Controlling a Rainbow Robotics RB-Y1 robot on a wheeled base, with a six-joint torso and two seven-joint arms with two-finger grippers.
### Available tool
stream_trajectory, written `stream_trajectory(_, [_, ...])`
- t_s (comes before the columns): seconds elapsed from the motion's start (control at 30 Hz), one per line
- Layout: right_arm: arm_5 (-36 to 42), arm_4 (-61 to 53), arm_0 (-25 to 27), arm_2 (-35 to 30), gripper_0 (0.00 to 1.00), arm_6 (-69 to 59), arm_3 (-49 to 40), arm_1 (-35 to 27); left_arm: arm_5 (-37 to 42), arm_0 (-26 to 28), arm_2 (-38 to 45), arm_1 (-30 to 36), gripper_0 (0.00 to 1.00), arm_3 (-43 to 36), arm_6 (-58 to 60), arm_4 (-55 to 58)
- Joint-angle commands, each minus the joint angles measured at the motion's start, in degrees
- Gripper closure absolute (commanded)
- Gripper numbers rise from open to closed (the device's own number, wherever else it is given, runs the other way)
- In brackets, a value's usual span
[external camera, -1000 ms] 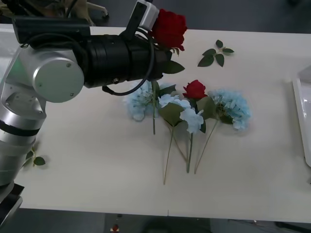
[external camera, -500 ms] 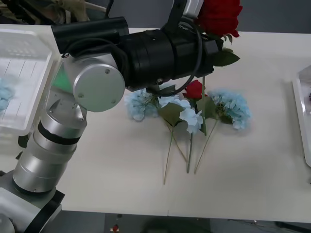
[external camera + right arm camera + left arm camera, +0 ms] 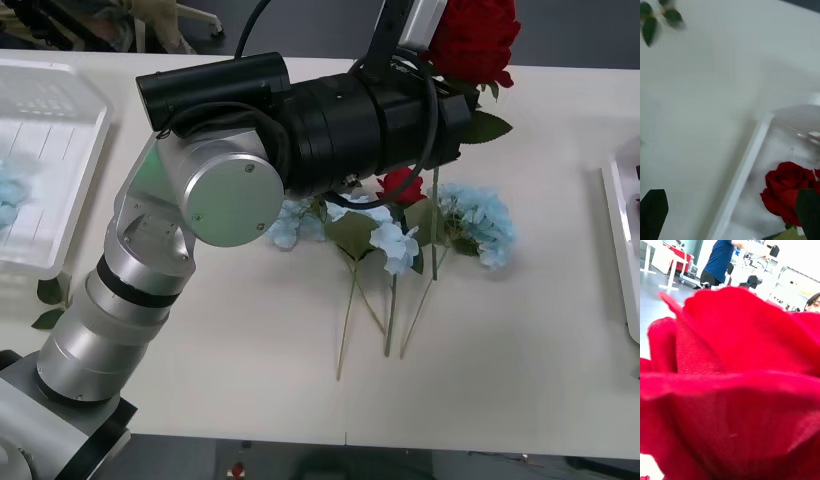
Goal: Put the red flowers into the right box and the blue flowers into the left box
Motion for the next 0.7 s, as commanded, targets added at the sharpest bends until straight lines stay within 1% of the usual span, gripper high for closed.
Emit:
stream_trajectory(0.03, [2.74, -7.09, -1.11, -3.18, 0.00, 8.06, -1.99, -1.33, -1.49, -2.31, 0.17, -0.37, 1.00, -0.99, -2.89, -0.13])
stream_trajectory(0.23, [7.48, -19.84, 0.29, -6.08, 0.00, 18.17, -1.99, -1.33, -2.28, -2.31, 0.26, -0.28, 1.00, -0.99, -2.45, 0.66])
stream_trajectory(0.37, [10.12, -29.42, 3.55, -6.87, 0.00, 23.40, -1.90, -1.25, -3.87, -2.31, 0.35, -0.28, 1.00, -0.90, -2.01, 0.66])
stream_trajectory(0.43, [10.82, -33.90, 5.39, -6.26, 0.00, 23.40, -1.99, -1.16, -4.75, -2.31, 0.35, -0.20, 1.00, -0.90, -1.83, 0.66])
stream_trajectory(0.57, [11.53, -43.83, 10.75, -4.32, 0.00, 23.40, -1.99, -0.19, -6.33, -2.31, 0.35, -0.02, 1.00, -0.99, -1.66, 0.48])
stream_trajectory(0.7, [11.79, -52.09, 14.62, -0.63, 0.00, 23.40, -1.90, 0.69, -6.50, -2.31, 0.52, 0.07, 1.00, -0.90, -1.57, 0.40])
